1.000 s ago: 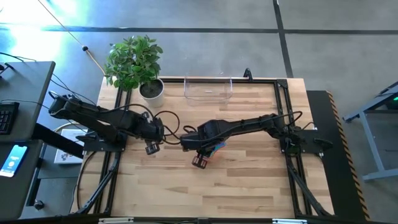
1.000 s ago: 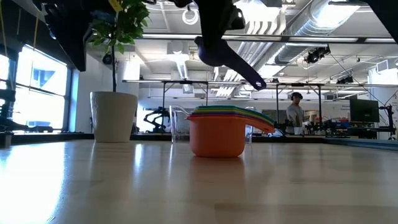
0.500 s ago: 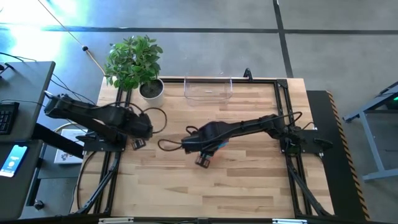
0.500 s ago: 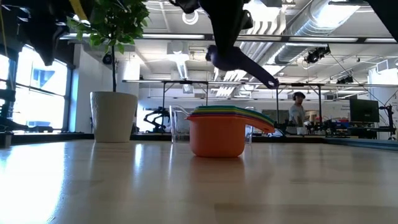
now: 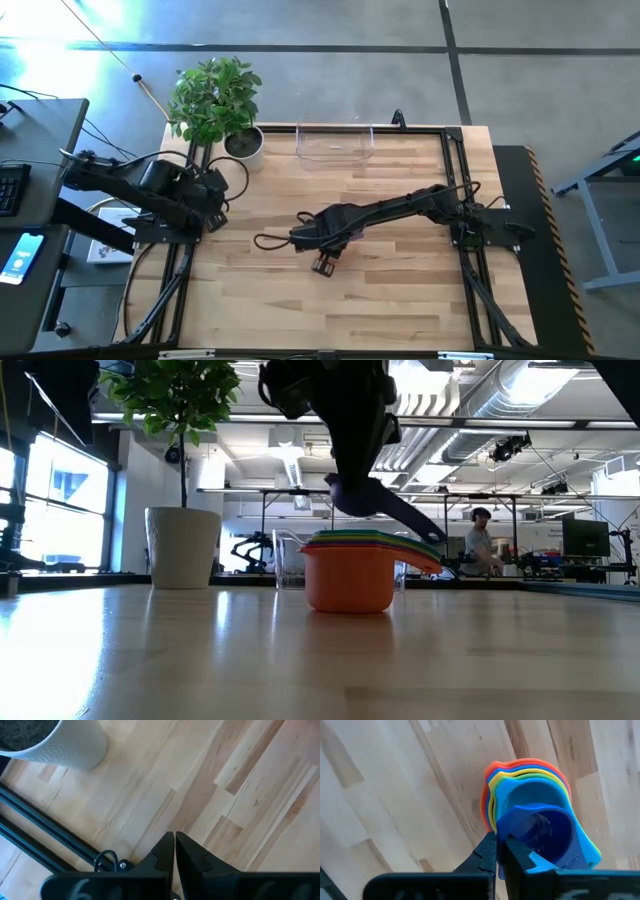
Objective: Nest measuring cups in basket
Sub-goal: Stack the dark blue measuring cup on top of the light blue measuring cup, then put the nested measuring cups into the transparent bin
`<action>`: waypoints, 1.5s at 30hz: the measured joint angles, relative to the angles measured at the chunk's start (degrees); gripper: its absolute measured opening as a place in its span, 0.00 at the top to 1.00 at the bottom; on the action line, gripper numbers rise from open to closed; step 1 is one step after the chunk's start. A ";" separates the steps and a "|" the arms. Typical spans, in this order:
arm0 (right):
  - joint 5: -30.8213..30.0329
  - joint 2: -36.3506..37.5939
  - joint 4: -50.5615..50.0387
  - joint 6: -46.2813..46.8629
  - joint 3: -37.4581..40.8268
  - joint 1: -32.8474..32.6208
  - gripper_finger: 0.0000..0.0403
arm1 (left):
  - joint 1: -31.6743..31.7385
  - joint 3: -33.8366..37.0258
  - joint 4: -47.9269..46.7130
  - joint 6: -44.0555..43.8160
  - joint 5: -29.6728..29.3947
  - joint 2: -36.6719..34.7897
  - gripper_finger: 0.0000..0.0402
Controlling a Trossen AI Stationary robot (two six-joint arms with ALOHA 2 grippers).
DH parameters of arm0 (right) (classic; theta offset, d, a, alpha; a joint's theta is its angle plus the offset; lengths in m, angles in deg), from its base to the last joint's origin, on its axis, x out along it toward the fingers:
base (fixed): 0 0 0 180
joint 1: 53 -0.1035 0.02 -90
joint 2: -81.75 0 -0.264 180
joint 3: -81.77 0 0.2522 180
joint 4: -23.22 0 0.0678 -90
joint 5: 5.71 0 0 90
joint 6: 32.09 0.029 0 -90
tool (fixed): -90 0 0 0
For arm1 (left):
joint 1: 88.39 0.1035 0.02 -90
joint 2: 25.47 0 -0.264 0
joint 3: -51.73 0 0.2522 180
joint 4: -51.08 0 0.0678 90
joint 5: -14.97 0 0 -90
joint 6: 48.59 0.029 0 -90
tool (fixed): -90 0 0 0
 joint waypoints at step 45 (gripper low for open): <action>-2.44 0.09 3.64 -7.30 2.53 0.62 0.86 | 0.00 0.02 0.16 0.51 -1.32 0.33 0.98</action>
